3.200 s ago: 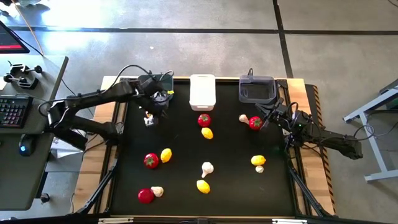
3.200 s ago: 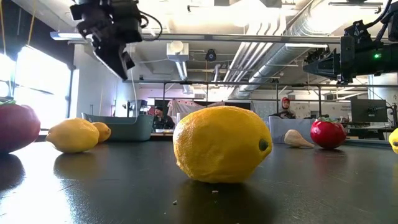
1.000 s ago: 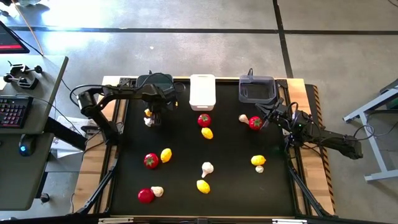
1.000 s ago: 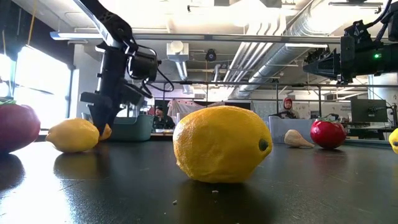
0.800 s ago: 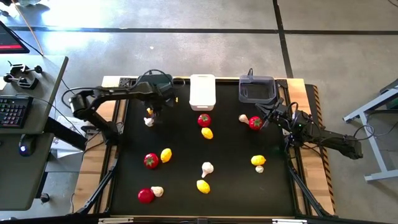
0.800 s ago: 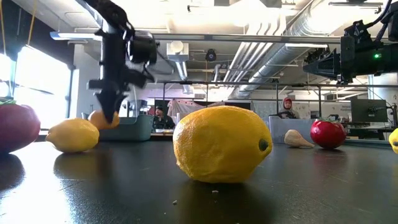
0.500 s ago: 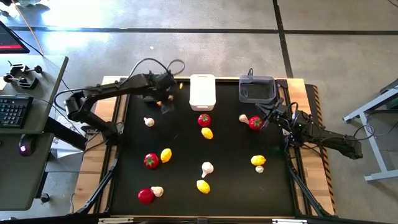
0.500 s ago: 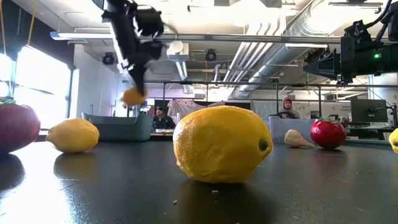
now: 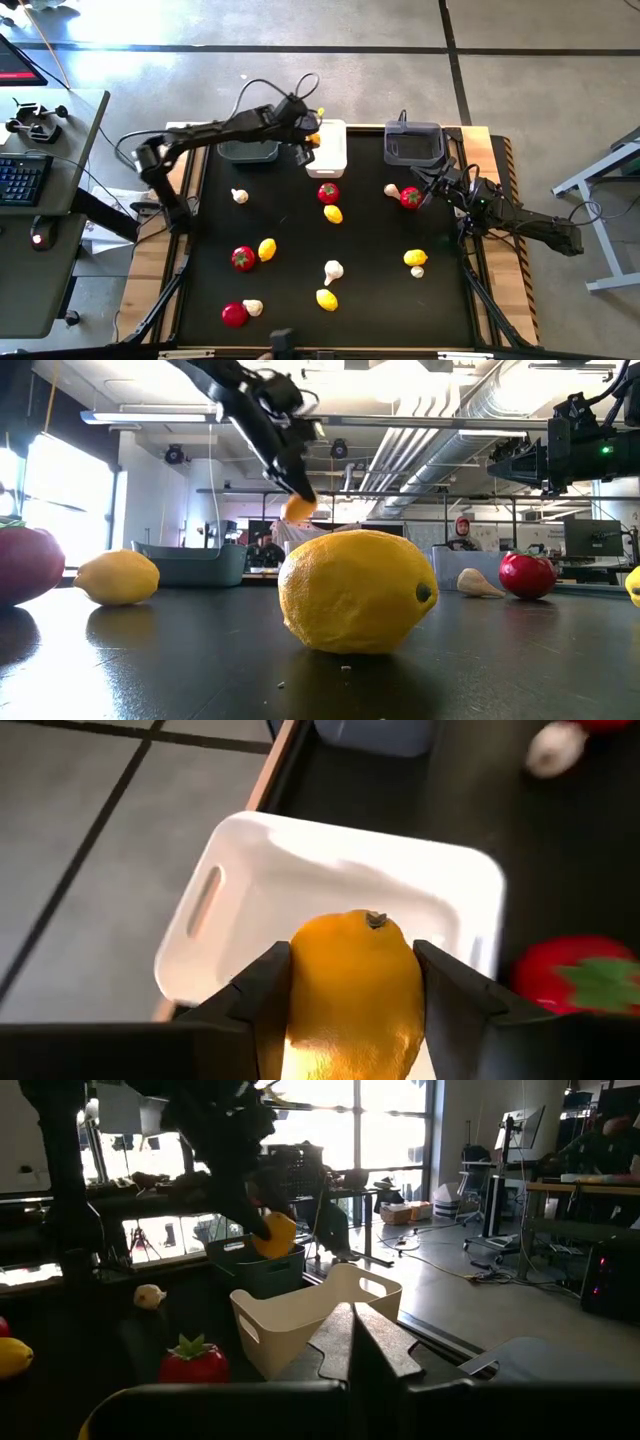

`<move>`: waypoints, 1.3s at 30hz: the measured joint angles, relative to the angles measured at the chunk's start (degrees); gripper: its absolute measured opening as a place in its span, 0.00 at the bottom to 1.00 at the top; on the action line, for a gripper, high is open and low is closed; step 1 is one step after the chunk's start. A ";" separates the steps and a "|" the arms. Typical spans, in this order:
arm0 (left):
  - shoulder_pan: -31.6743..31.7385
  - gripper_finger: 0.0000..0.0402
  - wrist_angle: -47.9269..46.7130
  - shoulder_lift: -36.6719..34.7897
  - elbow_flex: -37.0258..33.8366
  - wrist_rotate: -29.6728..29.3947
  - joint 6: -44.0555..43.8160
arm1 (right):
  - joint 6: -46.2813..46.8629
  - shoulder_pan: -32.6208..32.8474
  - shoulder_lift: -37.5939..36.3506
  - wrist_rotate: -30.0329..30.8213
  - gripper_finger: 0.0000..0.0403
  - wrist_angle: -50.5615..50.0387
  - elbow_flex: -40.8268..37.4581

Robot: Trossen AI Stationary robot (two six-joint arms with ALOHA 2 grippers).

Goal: Sort produce into baskets
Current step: Put the yellow lemon into the white bin

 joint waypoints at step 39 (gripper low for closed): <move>7.48 0.57 -2.48 25.05 16.51 4.37 14.81 | -0.01 0.01 0.00 0.00 0.00 0.00 0.00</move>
